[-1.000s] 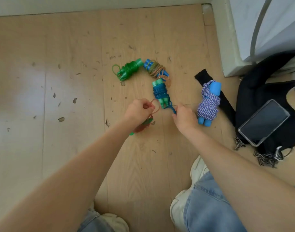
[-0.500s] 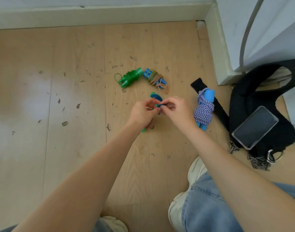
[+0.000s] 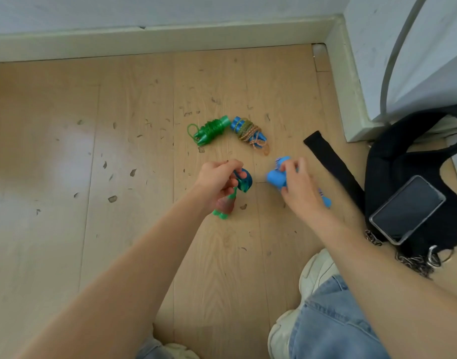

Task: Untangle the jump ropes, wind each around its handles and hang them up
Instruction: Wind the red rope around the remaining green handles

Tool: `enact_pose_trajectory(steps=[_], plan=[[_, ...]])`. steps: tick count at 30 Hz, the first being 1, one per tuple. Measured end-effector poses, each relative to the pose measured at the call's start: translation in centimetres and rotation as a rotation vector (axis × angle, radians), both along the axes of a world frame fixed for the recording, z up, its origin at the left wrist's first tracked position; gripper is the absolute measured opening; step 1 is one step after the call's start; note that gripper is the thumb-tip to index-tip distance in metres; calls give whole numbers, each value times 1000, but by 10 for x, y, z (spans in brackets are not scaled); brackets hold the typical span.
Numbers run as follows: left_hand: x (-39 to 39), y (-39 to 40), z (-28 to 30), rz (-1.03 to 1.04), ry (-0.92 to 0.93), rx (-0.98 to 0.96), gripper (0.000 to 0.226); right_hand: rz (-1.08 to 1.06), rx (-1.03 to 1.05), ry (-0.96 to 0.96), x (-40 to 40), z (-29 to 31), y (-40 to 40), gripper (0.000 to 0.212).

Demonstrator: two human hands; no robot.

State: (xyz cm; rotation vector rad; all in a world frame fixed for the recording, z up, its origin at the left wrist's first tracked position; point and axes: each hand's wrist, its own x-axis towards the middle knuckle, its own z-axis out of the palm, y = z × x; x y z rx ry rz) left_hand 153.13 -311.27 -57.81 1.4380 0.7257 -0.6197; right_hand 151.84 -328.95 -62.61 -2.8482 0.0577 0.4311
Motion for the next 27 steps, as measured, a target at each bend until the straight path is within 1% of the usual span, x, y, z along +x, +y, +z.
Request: enact_pose_trajectory(steps=[2, 4, 5, 6, 7, 8, 9, 10, 11, 12, 14, 15, 16, 17, 18, 19, 21, 22, 23, 25, 27], plan=[[-2, 4, 0, -5, 14, 10, 25, -10, 129, -19, -4, -2, 16, 38], [-5, 9, 0, -6, 20, 26, 24, -74, 159, -54, -4, -5, 20, 47], [-7, 13, 0, 5, 18, 28, 23, -62, 100, -19, -5, -7, 17, 55], [-8, 16, 0, 21, 18, 25, 21, -4, 7, 65, -5, -9, 14, 63], [-10, 18, 0, 42, 21, 16, 21, 71, -73, 170, -6, -11, 10, 68], [-11, 21, -1, 75, 28, 0, 21, 131, -107, 249, -6, -11, 9, 68], [-13, 23, 0, 121, 38, -23, 21, 152, -89, 288, -7, -11, 9, 64], [-14, 25, 0, 176, 47, -43, 21, 135, -6, 300, -8, -8, 11, 59], [-15, 27, 1, 230, 49, -47, 21, 55, 161, 316, -9, -5, 15, 56], [-15, 30, 1, 278, 47, -31, 21, -80, 394, 352, -10, 1, 20, 55], [-16, 35, 0, 348, 36, 23, 22, -368, 951, 460, -10, 16, 27, 53], [-16, 38, 1, 356, 39, 35, 22, -450, 1181, 526, -10, 23, 28, 50], [-15, 40, 2, 341, 49, 27, 22, -471, 1353, 585, -9, 29, 30, 47], [-15, 42, 5, 301, 62, -4, 22, -441, 1458, 624, -7, 35, 32, 47], [-15, 43, 9, 239, 75, -54, 23, -377, 1503, 647, -4, 42, 35, 48], [-14, 45, 12, 154, 87, -110, 27, -302, 1492, 660, -1, 48, 37, 49], [-15, 48, 18, -26, 88, -199, 39, -167, 1377, 669, 5, 57, 43, 49], [-17, 50, 19, -95, 71, -229, 40, -122, 1310, 664, 6, 60, 45, 48], [-19, 52, 20, -148, 42, -247, 38, -90, 1249, 653, 8, 62, 47, 47], [-21, 57, 22, -192, -21, -237, 21, -58, 1157, 620, 9, 62, 50, 46], [-21, 64, 23, -217, -85, -141, 7, -59, 1088, 576, 9, 60, 53, 48]])
